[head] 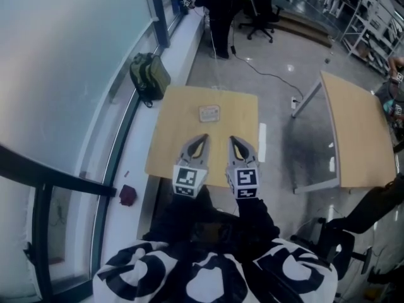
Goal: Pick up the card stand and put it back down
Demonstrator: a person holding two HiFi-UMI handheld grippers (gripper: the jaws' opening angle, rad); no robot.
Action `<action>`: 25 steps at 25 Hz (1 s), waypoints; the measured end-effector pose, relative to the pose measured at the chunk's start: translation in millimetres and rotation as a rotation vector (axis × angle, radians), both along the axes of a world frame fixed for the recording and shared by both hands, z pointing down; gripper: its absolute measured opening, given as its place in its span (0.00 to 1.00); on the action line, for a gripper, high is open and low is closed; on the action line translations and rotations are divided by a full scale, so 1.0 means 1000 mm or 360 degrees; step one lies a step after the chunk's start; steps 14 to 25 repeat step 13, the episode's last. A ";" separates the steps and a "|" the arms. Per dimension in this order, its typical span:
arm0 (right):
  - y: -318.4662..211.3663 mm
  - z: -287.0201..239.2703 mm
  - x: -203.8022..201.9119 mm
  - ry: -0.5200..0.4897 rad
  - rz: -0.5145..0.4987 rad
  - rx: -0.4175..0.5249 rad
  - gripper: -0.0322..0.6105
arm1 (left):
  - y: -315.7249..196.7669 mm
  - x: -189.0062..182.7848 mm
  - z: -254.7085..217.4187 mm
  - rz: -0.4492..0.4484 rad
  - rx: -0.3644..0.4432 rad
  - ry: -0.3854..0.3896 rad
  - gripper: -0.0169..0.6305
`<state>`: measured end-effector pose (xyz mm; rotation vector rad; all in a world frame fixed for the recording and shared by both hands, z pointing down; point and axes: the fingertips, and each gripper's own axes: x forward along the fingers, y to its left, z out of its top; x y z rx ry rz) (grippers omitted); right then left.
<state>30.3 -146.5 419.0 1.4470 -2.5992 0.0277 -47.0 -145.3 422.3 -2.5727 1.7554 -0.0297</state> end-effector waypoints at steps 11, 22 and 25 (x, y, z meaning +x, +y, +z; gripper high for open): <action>0.006 0.007 -0.006 -0.0021 0.0014 -0.0004 0.08 | 0.013 0.004 0.003 0.0105 -0.0012 -0.0037 0.04; 0.006 0.011 -0.006 -0.0025 0.0019 -0.0024 0.08 | 0.016 0.004 0.004 0.0125 -0.0017 -0.0047 0.04; 0.006 0.011 -0.006 -0.0025 0.0019 -0.0024 0.08 | 0.016 0.004 0.004 0.0125 -0.0017 -0.0047 0.04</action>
